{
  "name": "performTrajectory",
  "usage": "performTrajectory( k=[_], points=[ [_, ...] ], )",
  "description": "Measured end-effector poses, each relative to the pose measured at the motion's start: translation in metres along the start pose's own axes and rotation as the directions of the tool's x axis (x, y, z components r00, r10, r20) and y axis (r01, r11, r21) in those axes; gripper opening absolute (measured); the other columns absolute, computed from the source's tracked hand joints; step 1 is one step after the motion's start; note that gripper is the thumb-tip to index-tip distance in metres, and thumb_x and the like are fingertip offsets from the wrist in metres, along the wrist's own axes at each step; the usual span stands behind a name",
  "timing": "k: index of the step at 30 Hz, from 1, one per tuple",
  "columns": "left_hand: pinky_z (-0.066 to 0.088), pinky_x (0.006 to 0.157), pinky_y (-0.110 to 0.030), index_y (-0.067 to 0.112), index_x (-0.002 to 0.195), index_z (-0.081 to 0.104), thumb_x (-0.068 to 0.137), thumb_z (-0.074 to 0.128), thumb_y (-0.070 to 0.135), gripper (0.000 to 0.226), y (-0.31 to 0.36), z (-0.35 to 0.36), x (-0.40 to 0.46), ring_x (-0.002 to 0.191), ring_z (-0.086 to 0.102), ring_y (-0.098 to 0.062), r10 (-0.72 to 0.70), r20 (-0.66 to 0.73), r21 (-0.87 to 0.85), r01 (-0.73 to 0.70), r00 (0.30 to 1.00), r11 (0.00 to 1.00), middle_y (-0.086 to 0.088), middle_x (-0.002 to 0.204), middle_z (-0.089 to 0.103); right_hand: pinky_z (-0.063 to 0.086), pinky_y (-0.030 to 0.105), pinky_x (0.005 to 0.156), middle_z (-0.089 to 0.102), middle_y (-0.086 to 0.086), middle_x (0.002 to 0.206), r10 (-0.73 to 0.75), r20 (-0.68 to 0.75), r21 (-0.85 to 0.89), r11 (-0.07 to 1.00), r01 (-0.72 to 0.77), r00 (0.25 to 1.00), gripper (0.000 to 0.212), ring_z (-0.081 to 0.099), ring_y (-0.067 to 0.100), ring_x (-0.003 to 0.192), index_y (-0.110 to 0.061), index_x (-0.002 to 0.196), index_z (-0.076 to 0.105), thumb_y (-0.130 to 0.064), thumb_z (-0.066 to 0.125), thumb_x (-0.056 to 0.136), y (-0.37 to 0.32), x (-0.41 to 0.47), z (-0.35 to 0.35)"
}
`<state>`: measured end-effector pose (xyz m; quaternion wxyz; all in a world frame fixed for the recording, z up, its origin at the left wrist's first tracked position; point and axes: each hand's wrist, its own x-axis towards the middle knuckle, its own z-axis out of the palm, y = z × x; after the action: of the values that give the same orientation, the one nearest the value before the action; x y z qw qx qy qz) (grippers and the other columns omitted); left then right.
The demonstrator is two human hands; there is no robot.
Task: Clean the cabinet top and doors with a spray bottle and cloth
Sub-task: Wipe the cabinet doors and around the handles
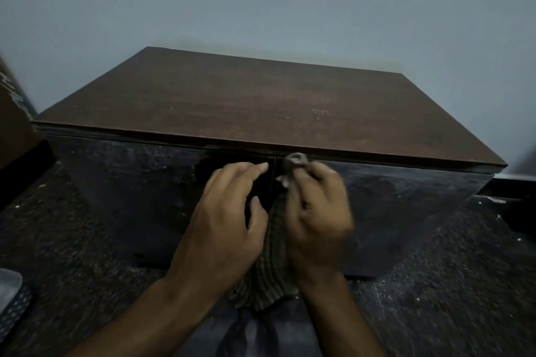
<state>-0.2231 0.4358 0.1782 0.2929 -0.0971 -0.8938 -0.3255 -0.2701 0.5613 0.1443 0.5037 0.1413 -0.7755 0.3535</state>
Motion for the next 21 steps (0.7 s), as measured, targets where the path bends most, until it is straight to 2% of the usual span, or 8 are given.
performTrajectory(
  k=[3, 6, 8, 10, 12, 14, 19, 21],
  points=[
    [0.036, 0.1, -0.013, 0.01, 0.131, 0.056, 0.087, 0.055, 0.01, 0.044, -0.004, -0.001, -0.002, 0.115, 0.052, -0.011, 0.017, 0.007, -0.002, -0.017, 1.0, 1.0, 0.003, 0.12, 0.055, 0.056, 0.034, 0.084, 0.071, 0.016, 0.097, 0.133, -0.143, -0.007, 0.991, -0.135, 0.981, 0.009, 0.069, 0.024, 0.09, 0.003, 0.095, 0.077, 0.002, 0.071, 0.089, 0.016, -0.001, -0.012],
    [0.034, 0.101, -0.01, 0.01, 0.131, 0.057, 0.086, 0.056, 0.009, 0.044, -0.006, -0.001, -0.002, 0.116, 0.05, -0.007, 0.029, 0.019, -0.007, -0.029, 0.999, 1.0, 0.006, 0.121, 0.054, 0.053, 0.017, 0.085, 0.071, 0.014, 0.093, 0.205, -0.173, -0.013, 0.978, -0.21, 0.963, 0.008, 0.064, 0.011, 0.087, 0.004, 0.092, 0.076, 0.007, 0.075, 0.084, 0.021, -0.007, -0.015],
    [0.033, 0.101, -0.01, 0.009, 0.13, 0.058, 0.086, 0.057, 0.007, 0.044, -0.006, 0.0, -0.002, 0.115, 0.05, -0.008, 0.048, 0.034, -0.006, -0.048, 0.998, 0.999, 0.005, 0.119, 0.055, 0.049, 0.011, 0.083, 0.07, 0.013, 0.09, 0.244, -0.168, 0.015, 0.969, -0.245, 0.955, 0.009, 0.061, 0.007, 0.086, 0.004, 0.09, 0.076, 0.009, 0.076, 0.082, 0.02, -0.009, -0.016],
    [0.035, 0.099, -0.012, 0.009, 0.129, 0.059, 0.086, 0.06, 0.003, 0.043, -0.006, 0.001, -0.001, 0.113, 0.051, -0.009, 0.059, 0.051, -0.006, -0.059, 0.997, 0.998, 0.004, 0.117, 0.056, 0.051, 0.014, 0.083, 0.07, 0.014, 0.09, 0.234, -0.164, 0.048, 0.972, -0.229, 0.958, 0.01, 0.063, 0.01, 0.085, 0.005, 0.09, 0.076, 0.012, 0.075, 0.082, 0.017, -0.008, -0.015],
    [0.036, 0.099, -0.014, 0.009, 0.128, 0.059, 0.085, 0.061, 0.001, 0.044, -0.006, 0.002, -0.001, 0.112, 0.052, -0.011, 0.065, 0.061, -0.003, -0.065, 0.996, 0.998, 0.003, 0.115, 0.057, 0.055, 0.022, 0.082, 0.07, 0.016, 0.091, 0.172, -0.158, 0.054, 0.985, -0.165, 0.972, 0.009, 0.066, 0.017, 0.085, 0.006, 0.092, 0.076, 0.011, 0.074, 0.084, 0.013, -0.001, -0.011],
    [0.037, 0.099, -0.015, 0.009, 0.127, 0.059, 0.085, 0.062, 0.001, 0.044, -0.006, 0.003, -0.001, 0.111, 0.052, -0.012, 0.067, 0.063, -0.001, -0.068, 0.996, 0.998, 0.003, 0.114, 0.058, 0.056, 0.025, 0.081, 0.07, 0.016, 0.092, 0.124, -0.151, 0.035, 0.992, -0.12, 0.981, 0.007, 0.067, 0.02, 0.085, 0.007, 0.091, 0.076, 0.009, 0.074, 0.085, 0.015, 0.001, -0.008],
    [0.035, 0.098, -0.01, 0.01, 0.129, 0.059, 0.086, 0.062, 0.002, 0.044, -0.006, -0.001, -0.001, 0.112, 0.05, -0.007, 0.041, 0.066, 0.002, -0.041, 0.997, 0.999, 0.007, 0.115, 0.056, 0.055, 0.028, 0.075, 0.068, 0.013, 0.09, 0.194, -0.065, 0.015, 0.981, -0.194, 0.979, 0.006, 0.065, 0.016, 0.082, 0.005, 0.088, 0.075, 0.009, 0.074, 0.084, 0.02, -0.022, -0.014],
    [0.035, 0.097, -0.01, 0.009, 0.13, 0.058, 0.086, 0.062, 0.002, 0.045, -0.007, -0.001, 0.0, 0.112, 0.049, -0.006, 0.041, 0.074, 0.009, -0.042, 0.996, 0.999, 0.006, 0.116, 0.056, 0.056, 0.027, 0.075, 0.069, 0.014, 0.09, 0.181, -0.089, 0.039, 0.983, -0.178, 0.979, 0.006, 0.066, 0.018, 0.082, 0.006, 0.089, 0.075, 0.009, 0.074, 0.083, 0.016, -0.015, -0.012]
  ],
)
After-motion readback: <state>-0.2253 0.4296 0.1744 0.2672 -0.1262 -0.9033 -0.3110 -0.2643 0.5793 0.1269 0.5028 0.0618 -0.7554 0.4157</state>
